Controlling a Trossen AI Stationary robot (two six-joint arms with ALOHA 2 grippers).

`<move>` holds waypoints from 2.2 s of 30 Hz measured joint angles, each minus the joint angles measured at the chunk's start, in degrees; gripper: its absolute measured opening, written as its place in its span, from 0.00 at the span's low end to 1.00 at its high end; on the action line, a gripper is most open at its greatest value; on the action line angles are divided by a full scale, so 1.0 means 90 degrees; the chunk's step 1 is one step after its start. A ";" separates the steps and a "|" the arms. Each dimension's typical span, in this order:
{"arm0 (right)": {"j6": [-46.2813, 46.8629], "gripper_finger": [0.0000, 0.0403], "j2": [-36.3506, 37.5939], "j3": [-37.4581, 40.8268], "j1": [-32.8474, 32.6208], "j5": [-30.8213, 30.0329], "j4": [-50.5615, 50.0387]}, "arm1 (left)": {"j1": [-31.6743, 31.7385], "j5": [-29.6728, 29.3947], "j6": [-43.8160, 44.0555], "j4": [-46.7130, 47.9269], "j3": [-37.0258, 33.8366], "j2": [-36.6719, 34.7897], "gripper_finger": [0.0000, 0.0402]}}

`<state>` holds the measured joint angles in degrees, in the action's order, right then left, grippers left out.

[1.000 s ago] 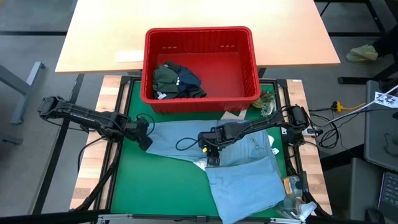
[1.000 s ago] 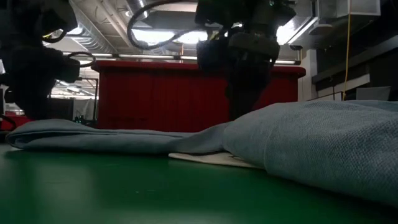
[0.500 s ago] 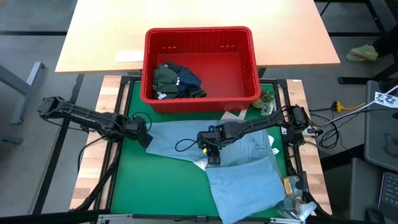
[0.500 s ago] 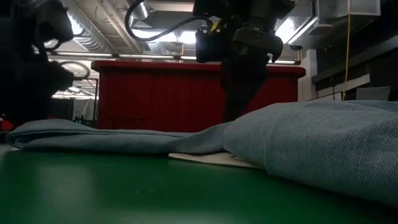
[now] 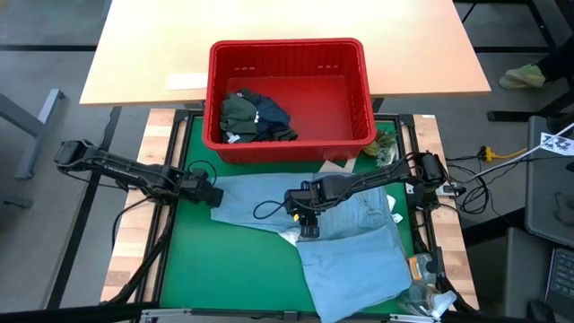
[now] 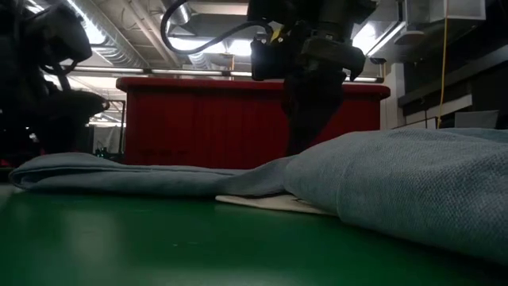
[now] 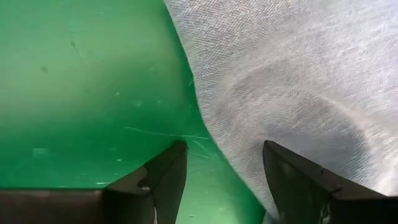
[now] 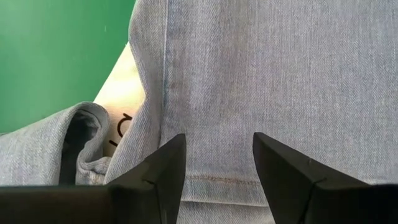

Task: Fold Laundry from Bin
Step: Fold the light blue jeans

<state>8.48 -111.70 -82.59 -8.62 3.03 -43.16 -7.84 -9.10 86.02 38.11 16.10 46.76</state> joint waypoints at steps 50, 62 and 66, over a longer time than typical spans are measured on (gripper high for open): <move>0.0188 0.46 0.1683 -0.0002 0.0002 -0.1122 -0.0695 | -0.0358 0.1310 -0.0180 0.4180 0.3071 -0.1155 0.00; 0.0188 0.46 0.1683 -0.0002 0.0002 -0.1122 -0.0701 | -0.0905 0.1711 0.0798 0.5052 0.3653 -0.1157 0.00; 0.0188 0.46 0.1683 -0.0002 0.0002 -0.1115 -0.0734 | -0.0903 0.1065 0.0925 0.3559 0.3653 -0.1156 0.00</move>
<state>10.17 -96.55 -82.61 -8.60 -7.01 -49.77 -15.97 0.48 94.35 70.14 48.97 36.36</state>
